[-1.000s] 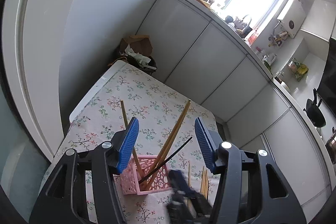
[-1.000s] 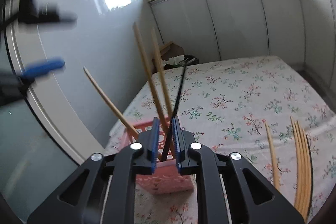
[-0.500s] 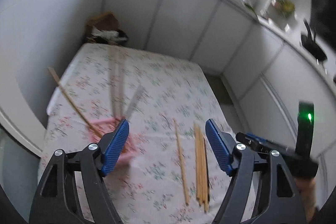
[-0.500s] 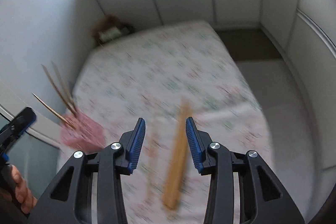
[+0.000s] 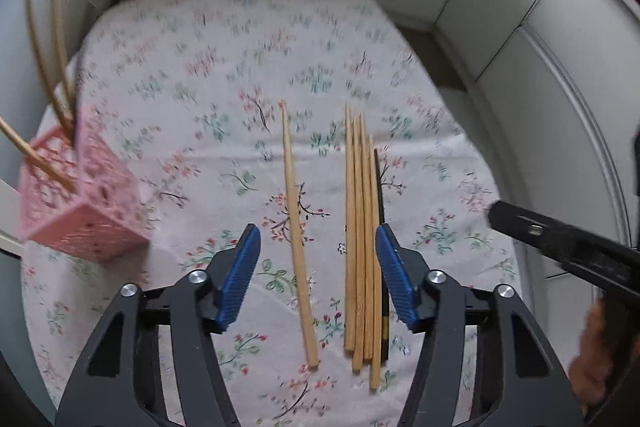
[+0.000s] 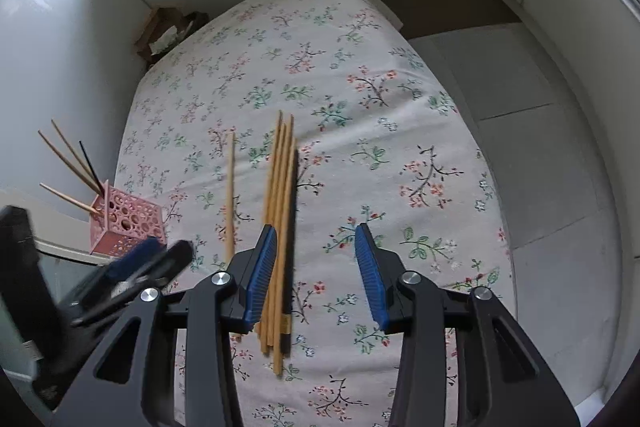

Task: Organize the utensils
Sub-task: 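Grasp a wooden chopstick with the left tool while the right tool grasps another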

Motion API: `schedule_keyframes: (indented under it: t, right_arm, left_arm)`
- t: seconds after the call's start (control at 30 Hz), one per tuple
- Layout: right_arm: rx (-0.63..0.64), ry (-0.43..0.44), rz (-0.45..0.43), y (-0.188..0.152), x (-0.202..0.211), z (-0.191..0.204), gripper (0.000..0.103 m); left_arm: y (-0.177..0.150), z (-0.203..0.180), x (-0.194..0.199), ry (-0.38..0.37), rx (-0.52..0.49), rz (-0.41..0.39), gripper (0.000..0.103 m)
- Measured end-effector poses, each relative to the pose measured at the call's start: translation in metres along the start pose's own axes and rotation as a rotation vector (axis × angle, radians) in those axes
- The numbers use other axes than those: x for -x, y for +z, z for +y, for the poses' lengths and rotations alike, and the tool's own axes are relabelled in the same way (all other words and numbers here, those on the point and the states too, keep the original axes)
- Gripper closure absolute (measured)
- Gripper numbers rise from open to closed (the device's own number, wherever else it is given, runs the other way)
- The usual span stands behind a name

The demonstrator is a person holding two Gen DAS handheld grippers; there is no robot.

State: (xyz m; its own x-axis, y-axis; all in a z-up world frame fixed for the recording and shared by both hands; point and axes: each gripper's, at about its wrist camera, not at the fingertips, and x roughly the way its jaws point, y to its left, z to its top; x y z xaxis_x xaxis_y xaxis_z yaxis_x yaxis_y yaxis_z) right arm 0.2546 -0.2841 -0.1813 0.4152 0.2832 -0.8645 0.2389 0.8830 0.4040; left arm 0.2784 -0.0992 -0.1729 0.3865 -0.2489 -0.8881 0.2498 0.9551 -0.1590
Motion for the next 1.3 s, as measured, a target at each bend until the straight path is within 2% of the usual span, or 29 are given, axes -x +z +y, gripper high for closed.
schedule_keyframes:
  t: [0.13,0.2,0.33,0.47,0.5,0.53,0.6,0.73,0.9,1.07,1.2,1.3]
  right_arm:
    - [-0.008,0.001,-0.006,0.002,0.002,-0.003,0.064]
    - [-0.010,0.006,-0.002,0.002,0.001,-0.003,0.064]
    - [-0.007,0.014,0.000,0.001,0.003,-0.004,0.064]
    - [-0.018,0.023,0.004,0.002,0.003,-0.006,0.064]
    - [-0.019,0.027,0.004,0.002,0.003,-0.006,0.064]
    - [-0.018,0.029,0.005,0.002,0.003,-0.005,0.064]
    - [-0.016,0.027,0.008,0.002,0.002,-0.004,0.064]
    - [-0.021,0.026,0.020,0.001,-0.004,-0.004,0.064]
    - [-0.035,0.014,0.036,0.003,-0.011,-0.011,0.064]
    - [-0.008,0.017,0.059,0.002,-0.025,-0.002,0.064]
    - [0.037,0.039,0.086,0.002,-0.039,0.013,0.074]
    - [0.094,0.045,0.117,0.000,-0.055,0.032,0.075]
  left_arm:
    - [0.011,0.002,-0.027,0.028,0.032,0.027,0.057]
    - [0.017,0.005,-0.040,0.039,0.038,0.039,0.069]
    - [0.022,0.016,-0.064,0.034,0.064,0.088,0.077]
    - [0.020,0.006,-0.071,0.048,-0.017,0.088,0.077]
    - [0.019,0.003,-0.072,0.055,-0.040,0.087,0.079]
    - [0.017,0.000,-0.073,0.066,-0.062,0.084,0.086]
    - [0.015,-0.002,-0.074,0.054,-0.067,0.087,0.097]
    - [0.012,0.001,-0.070,0.020,-0.058,0.086,0.097]
    - [0.014,0.007,-0.029,-0.045,-0.023,0.006,0.097]
    - [0.015,0.012,0.037,-0.137,0.012,-0.125,0.097]
    - [0.014,0.016,0.093,-0.215,0.021,-0.253,0.097]
    - [0.015,0.019,0.117,-0.239,0.006,-0.328,0.097]
